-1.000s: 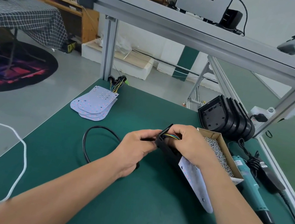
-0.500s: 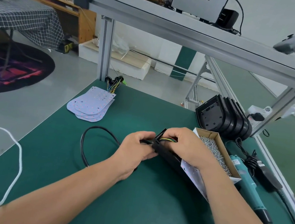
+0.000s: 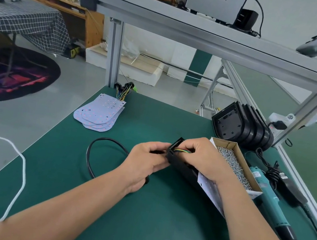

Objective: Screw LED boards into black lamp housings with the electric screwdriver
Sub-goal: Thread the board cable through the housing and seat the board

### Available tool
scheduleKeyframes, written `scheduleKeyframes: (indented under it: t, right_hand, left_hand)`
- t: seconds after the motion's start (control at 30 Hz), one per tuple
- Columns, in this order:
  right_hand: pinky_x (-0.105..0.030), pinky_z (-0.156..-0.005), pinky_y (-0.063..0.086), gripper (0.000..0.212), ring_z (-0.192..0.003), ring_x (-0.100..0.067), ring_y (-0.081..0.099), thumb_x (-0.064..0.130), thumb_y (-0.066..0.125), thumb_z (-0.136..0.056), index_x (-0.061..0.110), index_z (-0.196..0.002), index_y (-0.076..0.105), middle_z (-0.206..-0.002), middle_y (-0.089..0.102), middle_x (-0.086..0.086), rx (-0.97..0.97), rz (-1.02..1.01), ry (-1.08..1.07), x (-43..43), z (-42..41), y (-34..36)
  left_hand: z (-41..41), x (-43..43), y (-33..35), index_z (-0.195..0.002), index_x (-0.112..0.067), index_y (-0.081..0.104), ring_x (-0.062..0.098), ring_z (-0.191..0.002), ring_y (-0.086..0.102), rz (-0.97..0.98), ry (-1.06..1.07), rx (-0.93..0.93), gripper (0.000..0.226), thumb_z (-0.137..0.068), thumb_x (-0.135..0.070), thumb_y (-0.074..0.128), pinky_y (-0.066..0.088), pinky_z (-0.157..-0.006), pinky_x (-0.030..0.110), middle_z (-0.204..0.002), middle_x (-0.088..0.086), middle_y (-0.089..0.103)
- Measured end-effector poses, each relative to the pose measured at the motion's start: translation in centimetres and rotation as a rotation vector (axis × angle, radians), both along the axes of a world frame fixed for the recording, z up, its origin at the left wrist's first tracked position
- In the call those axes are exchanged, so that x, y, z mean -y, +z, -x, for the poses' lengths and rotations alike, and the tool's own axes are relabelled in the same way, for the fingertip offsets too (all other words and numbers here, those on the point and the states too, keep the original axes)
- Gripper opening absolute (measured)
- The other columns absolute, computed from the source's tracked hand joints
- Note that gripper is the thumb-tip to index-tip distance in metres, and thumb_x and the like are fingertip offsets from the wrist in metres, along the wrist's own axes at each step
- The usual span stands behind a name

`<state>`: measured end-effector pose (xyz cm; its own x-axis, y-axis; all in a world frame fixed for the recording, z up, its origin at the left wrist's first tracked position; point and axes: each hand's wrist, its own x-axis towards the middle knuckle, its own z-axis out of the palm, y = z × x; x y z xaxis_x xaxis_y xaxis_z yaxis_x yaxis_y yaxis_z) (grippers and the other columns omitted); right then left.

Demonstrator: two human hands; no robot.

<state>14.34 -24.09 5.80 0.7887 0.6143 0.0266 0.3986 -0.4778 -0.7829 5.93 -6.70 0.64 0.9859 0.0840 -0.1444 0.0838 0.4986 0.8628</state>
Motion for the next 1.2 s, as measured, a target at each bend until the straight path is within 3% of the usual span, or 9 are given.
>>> scheduleKeyframes:
  t: [0.2,0.37,0.5,0.57,0.63,0.8,0.9,1.03,1.2]
  right_hand:
    - [-0.012,-0.082,0.048,0.036,-0.096,0.002,0.070,0.018,0.069,-0.100,0.052,-0.095,0.079,-0.100,0.077,0.018,0.048,0.048,0.081,0.8,0.4,1.0]
    - [-0.031,-0.106,0.047,0.022,-0.120,-0.005,0.064,0.032,0.062,-0.101,0.037,-0.116,0.077,-0.120,0.071,0.016,0.066,0.035,0.087,1.3,0.8,1.0]
    - [-0.043,-0.118,0.040,0.044,-0.132,-0.008,0.056,0.057,0.063,-0.087,0.037,-0.126,0.070,-0.135,0.062,0.013,-0.058,-0.082,0.033,1.5,1.2,0.7]
    - [-0.045,-0.121,0.037,0.073,-0.141,-0.003,0.047,0.077,0.068,-0.079,0.045,-0.142,0.055,-0.149,0.052,0.016,-0.047,-0.030,0.037,1.6,1.2,0.6]
    - [-0.044,-0.125,0.034,0.081,-0.146,0.003,0.040,0.075,0.072,-0.078,0.049,-0.150,0.046,-0.155,0.048,0.018,-0.055,0.021,0.073,1.5,0.9,0.7]
    - [-0.042,-0.114,0.047,0.052,-0.129,-0.006,0.061,0.046,0.074,-0.076,0.044,-0.128,0.070,-0.131,0.071,0.013,-0.059,-0.131,0.028,1.2,0.5,0.7]
    - [-0.030,-0.099,0.054,0.050,-0.121,-0.011,0.068,0.041,0.073,-0.073,0.037,-0.123,0.074,-0.123,0.076,0.006,-0.089,-0.273,-0.001,1.4,0.4,0.6]
    - [-0.034,-0.093,0.055,0.043,-0.112,-0.018,0.070,0.028,0.069,-0.083,0.024,-0.126,0.073,-0.121,0.076,-0.003,-0.104,-0.430,-0.094,2.8,-0.2,1.0]
    - [-0.026,-0.096,0.052,0.048,-0.117,-0.011,0.069,0.044,0.072,-0.082,0.032,-0.129,0.070,-0.122,0.076,0.003,-0.086,-0.305,-0.080,2.2,0.4,1.2]
  left_hand:
    - [-0.3,-0.1,-0.3,-0.109,-0.008,0.080,0.015,-0.099,0.076,0.023,0.031,0.018,0.026,-0.096,0.010,0.068,0.061,-0.092,0.029,-0.107,0.009,0.079]
    - [0.0,0.1,-0.2,-0.105,-0.012,0.081,0.013,-0.092,0.074,0.019,0.039,0.044,0.028,-0.097,0.010,0.067,0.061,-0.088,0.026,-0.096,0.003,0.076]
    - [-0.3,0.0,-0.3,-0.106,-0.009,0.080,0.019,-0.098,0.074,0.034,0.066,0.038,0.023,-0.097,0.008,0.067,0.062,-0.090,0.030,-0.099,0.008,0.073]
    - [-0.3,0.1,-0.3,-0.108,-0.008,0.080,0.022,-0.102,0.074,0.022,0.062,0.040,0.023,-0.098,0.008,0.066,0.061,-0.092,0.031,-0.103,0.011,0.072]
    - [-0.3,0.2,-0.3,-0.110,-0.008,0.079,0.024,-0.104,0.073,0.006,0.062,0.038,0.024,-0.099,0.008,0.065,0.061,-0.093,0.032,-0.106,0.012,0.072]
    - [0.0,0.3,0.1,-0.107,-0.010,0.080,0.014,-0.091,0.075,-0.018,0.060,0.029,0.023,-0.100,0.006,0.064,0.061,-0.084,0.027,-0.096,0.005,0.074]
    - [0.0,0.2,0.3,-0.111,-0.007,0.076,0.013,-0.080,0.069,-0.050,0.102,-0.002,0.021,-0.103,0.005,0.061,0.059,-0.074,0.024,-0.095,0.007,0.072]
    - [-0.1,0.3,0.2,-0.108,-0.009,0.078,0.010,-0.073,0.066,-0.073,0.132,-0.026,0.022,-0.104,0.004,0.061,0.058,-0.073,0.023,-0.090,0.002,0.072]
    - [0.2,0.5,0.4,-0.106,-0.024,0.084,0.008,-0.086,0.069,-0.148,0.021,0.018,0.017,-0.094,-0.013,0.077,0.057,-0.079,0.022,-0.095,-0.004,0.074]
